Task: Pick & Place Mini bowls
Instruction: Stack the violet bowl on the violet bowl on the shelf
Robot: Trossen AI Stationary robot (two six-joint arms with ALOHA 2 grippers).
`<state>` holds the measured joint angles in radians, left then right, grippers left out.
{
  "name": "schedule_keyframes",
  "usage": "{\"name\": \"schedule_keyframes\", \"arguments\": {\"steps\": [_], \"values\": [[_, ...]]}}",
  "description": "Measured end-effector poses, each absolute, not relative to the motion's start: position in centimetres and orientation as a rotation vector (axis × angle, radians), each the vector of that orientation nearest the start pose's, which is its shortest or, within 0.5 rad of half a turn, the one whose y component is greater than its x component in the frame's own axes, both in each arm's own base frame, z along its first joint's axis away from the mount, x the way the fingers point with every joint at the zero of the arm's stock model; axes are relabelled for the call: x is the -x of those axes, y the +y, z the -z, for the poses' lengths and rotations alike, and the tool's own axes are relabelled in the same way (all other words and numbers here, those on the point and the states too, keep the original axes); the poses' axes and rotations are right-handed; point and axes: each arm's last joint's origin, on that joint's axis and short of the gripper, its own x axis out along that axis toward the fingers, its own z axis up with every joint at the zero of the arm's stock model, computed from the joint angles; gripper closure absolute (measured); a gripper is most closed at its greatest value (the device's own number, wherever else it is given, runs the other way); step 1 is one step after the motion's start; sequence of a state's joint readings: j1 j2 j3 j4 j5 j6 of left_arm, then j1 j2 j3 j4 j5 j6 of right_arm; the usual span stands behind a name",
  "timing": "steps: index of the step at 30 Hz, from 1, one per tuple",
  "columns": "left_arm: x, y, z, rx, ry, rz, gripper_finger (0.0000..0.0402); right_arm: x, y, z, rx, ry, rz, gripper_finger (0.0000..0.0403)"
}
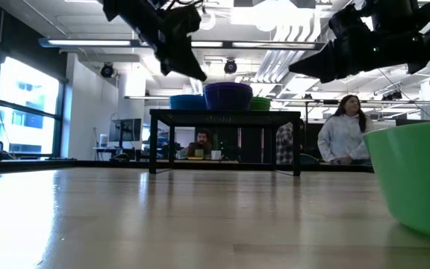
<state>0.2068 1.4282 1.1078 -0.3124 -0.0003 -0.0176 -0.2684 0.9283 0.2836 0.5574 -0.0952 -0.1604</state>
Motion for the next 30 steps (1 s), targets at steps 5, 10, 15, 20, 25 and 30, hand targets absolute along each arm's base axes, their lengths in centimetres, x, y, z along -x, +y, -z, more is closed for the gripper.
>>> {"name": "schedule_keyframes", "arguments": {"steps": [5, 10, 15, 20, 25, 30], "values": [[-31.4, 3.9, -28.0, 0.06, 0.65, -0.235, 0.0401, -18.3, -5.1, -20.9, 0.101, 0.084, 0.286, 0.0402], [-31.0, 0.9, -28.4, -0.006, 0.665, -0.211, 0.0401, -18.3, -5.1, -21.0, 0.1, 0.075, 0.274, 0.0402], [-29.8, -1.5, -29.1, 0.113, 0.833, -0.048, 0.0401, -18.4, -5.0, -21.0, 0.102, 0.073, 0.252, 0.0402], [-29.0, -4.0, -29.4, 0.174, 0.992, 0.015, 0.0397, -18.4, -5.0, -20.9, 0.111, 0.079, 0.249, 0.0402], [-28.2, -6.0, -29.4, 0.211, 1.077, 0.039, 0.0353, -18.3, -5.0, -20.8, 0.125, 0.093, 0.248, 0.0402], [-27.7, -8.0, -28.3, 0.198, 1.185, 0.065, 0.0292, -18.3, -5.0, -20.8, 0.127, 0.1, 0.247, 0.0402]]}}
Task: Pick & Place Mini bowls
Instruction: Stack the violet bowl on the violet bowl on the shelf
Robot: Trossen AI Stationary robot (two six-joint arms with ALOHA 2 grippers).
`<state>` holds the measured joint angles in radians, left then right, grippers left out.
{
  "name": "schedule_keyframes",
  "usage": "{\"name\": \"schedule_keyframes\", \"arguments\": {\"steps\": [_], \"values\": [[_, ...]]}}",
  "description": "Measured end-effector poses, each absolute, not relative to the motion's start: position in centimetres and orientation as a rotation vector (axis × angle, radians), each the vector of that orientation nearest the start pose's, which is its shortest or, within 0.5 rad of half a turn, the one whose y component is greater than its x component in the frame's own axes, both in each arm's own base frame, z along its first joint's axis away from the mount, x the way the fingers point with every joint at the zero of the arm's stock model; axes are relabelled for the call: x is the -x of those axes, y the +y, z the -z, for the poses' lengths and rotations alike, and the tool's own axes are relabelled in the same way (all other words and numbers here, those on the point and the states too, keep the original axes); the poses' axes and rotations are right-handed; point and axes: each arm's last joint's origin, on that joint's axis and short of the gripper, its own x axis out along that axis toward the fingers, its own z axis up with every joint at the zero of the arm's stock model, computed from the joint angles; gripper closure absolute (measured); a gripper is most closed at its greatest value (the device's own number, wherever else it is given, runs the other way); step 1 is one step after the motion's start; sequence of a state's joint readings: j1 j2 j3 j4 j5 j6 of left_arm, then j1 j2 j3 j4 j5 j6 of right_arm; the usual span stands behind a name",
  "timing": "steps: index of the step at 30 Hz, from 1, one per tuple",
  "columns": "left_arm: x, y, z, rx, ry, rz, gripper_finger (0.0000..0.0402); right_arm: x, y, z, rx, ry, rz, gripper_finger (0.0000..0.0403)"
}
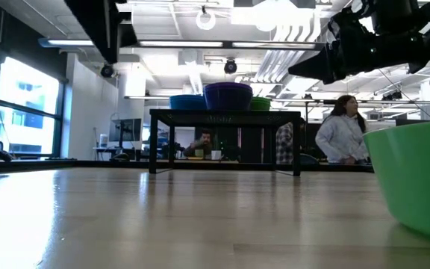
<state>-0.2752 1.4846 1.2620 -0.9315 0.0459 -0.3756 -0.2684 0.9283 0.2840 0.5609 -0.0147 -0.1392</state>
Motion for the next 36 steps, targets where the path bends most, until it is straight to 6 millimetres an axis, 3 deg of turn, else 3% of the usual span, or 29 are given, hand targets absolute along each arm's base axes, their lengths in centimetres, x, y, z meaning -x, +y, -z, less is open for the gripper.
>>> {"name": "schedule_keyframes", "arguments": {"steps": [6, 17, 24, 36], "values": [[-28.6, -10.5, -25.7, 0.14, 1.288, 0.126, 0.025, -18.4, -5.0, -20.7, 0.129, 0.108, 0.246, 0.0403], [-28.9, -14.3, -20.7, 0.091, 1.521, 0.283, 0.0245, -18.5, -5.0, -20.5, 0.142, 0.119, 0.244, 0.0403], [-28.1, -15.9, -19.9, 0.023, 1.563, 0.328, 0.0245, -18.5, -5.0, -20.4, 0.142, 0.124, 0.244, 0.0403], [-27.1, -16.5, -19.0, -0.019, 1.593, 0.372, 0.0247, -18.5, -5.0, -20.4, 0.142, 0.123, 0.244, 0.0403]]}}
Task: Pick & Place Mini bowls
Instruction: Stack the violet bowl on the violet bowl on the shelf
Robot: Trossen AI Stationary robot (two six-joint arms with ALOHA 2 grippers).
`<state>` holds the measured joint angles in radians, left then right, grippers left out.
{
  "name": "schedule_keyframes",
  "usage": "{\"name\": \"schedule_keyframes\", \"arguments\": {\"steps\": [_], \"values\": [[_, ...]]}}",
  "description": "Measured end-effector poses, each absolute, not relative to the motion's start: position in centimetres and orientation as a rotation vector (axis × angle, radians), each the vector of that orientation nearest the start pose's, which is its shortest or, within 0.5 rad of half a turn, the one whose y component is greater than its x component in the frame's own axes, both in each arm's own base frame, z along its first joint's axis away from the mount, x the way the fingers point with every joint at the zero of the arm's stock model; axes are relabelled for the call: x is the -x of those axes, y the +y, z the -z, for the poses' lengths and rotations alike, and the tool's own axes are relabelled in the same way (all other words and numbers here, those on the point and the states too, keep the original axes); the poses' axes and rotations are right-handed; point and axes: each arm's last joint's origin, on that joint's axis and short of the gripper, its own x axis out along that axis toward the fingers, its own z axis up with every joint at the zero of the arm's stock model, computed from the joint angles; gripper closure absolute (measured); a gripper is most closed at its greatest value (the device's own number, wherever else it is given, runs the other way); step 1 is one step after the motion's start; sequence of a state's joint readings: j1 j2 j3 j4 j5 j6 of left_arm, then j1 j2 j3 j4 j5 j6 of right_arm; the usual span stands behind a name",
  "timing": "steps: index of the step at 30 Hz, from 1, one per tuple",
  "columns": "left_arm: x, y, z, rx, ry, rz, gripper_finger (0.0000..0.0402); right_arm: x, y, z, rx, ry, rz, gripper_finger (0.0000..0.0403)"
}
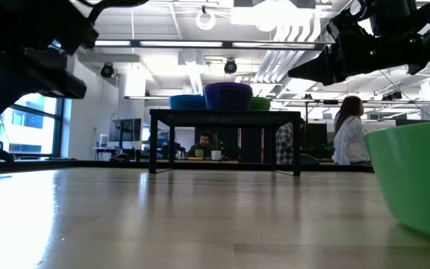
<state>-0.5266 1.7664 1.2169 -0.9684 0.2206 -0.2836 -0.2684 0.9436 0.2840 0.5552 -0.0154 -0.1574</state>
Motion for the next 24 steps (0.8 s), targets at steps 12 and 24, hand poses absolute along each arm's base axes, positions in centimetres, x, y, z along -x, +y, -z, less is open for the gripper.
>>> {"name": "schedule_keyframes", "arguments": {"steps": [12, 24], "values": [[-27.4, -16.6, -17.9, -0.051, 1.615, 0.401, 0.0354, -18.5, -5.0, -20.4, 0.145, 0.128, 0.244, 0.0403], [-28.6, -13.4, -19.7, -0.013, 1.612, 0.274, 0.0395, -18.5, -5.0, -20.4, 0.145, 0.128, 0.244, 0.0403]]}}
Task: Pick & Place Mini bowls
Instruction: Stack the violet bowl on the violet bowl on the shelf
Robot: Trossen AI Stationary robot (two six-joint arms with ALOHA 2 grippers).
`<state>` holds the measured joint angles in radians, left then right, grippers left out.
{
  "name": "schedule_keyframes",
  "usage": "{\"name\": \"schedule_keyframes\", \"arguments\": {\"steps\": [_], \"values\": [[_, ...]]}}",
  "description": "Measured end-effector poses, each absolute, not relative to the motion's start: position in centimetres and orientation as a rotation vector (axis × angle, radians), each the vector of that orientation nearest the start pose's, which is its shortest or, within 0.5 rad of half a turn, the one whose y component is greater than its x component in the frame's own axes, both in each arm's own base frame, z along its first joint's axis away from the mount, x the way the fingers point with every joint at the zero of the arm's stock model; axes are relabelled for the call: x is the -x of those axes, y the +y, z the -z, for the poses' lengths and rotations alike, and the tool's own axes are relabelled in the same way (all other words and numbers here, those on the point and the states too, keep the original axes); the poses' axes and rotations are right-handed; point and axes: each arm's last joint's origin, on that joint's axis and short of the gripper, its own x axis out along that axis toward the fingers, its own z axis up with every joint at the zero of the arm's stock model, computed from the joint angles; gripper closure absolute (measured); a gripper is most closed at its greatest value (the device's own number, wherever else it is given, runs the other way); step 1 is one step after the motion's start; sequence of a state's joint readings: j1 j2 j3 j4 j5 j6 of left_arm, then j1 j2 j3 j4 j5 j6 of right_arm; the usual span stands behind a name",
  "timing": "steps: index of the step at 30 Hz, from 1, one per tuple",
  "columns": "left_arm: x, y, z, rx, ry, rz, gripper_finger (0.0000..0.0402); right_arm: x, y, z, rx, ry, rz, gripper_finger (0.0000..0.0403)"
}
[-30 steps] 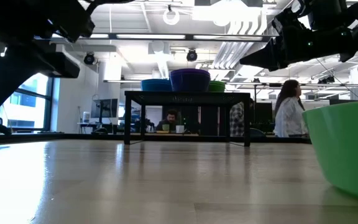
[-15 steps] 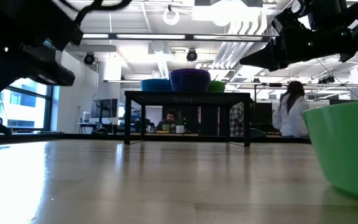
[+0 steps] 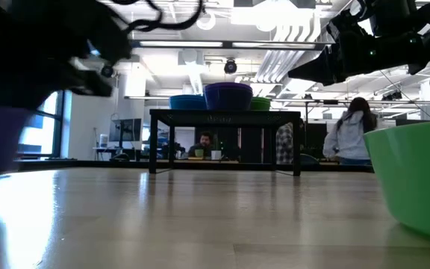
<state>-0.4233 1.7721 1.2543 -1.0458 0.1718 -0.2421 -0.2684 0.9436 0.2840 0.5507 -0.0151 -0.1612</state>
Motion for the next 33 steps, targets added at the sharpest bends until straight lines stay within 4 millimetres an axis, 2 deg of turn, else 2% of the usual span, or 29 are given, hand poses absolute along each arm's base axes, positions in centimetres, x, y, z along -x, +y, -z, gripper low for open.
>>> {"name": "schedule_keyframes", "arguments": {"steps": [6, 12, 15, 18, 24, 28, 33], "values": [[-30.8, -8.4, -21.6, 0.139, 1.463, 0.1, 0.0398, -18.5, -5.0, -20.4, 0.144, 0.128, 0.244, 0.0402], [-33.8, -2.2, -22.5, 0.425, 1.205, -0.151, 0.0399, -18.5, -5.0, -20.4, 0.143, 0.128, 0.244, 0.0403], [-35.4, 0.6, -22.1, 0.477, 1.075, -0.257, 0.0399, -18.5, -5.0, -20.4, 0.142, 0.128, 0.244, 0.0402], [-36.2, 2.8, -21.4, 0.506, 1.015, -0.311, 0.04, -18.5, -5.0, -20.4, 0.142, 0.128, 0.245, 0.0403], [-37.1, 4.8, -18.9, 0.538, 1.047, -0.329, 0.04, -18.5, -5.0, -20.4, 0.142, 0.128, 0.244, 0.0402], [-37.0, 4.9, -18.4, 0.548, 1.08, -0.327, 0.0391, -18.5, -5.0, -20.4, 0.143, 0.128, 0.244, 0.0403], [-37.0, 4.9, -18.3, 0.539, 1.087, -0.323, 0.0353, -18.5, -5.0, -20.4, 0.144, 0.129, 0.245, 0.0403]]}}
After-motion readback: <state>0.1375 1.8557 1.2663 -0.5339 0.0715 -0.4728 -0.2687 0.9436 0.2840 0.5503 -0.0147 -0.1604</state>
